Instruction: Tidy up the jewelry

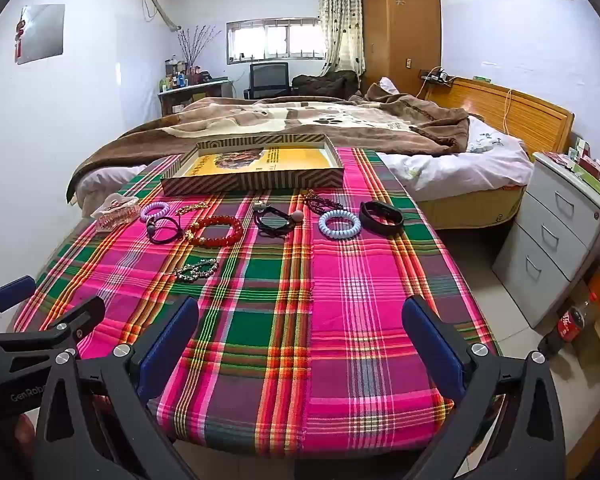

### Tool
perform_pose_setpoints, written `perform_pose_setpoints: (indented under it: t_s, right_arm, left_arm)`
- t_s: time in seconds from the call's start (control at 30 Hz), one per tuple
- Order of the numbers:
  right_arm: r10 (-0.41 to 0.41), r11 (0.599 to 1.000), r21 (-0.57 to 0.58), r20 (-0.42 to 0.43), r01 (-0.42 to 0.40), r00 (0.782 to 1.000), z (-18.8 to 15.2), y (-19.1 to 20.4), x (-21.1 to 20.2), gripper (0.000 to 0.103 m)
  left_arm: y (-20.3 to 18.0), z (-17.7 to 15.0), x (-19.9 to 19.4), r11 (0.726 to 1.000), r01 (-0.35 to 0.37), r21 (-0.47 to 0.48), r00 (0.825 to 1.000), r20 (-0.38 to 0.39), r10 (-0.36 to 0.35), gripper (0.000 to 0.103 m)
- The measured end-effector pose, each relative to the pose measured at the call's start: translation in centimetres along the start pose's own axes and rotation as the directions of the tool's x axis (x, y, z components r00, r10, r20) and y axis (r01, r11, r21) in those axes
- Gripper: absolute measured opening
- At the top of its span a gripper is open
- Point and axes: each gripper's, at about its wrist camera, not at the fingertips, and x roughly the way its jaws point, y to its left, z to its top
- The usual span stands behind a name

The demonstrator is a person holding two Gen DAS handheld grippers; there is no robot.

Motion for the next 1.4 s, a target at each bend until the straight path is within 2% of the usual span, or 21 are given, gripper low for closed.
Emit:
perform_pose_setpoints:
  t_s: [1.4]
  right_arm:
    - [-0.002,1.0,-0.004,0.003,0.002,1.0,0.03,0.12,-0.21,0.102]
  left_arm:
    - [0.04,0.11,-0.35,1.0,-0.005,0.001,1.0,0.005,0.005,0.103]
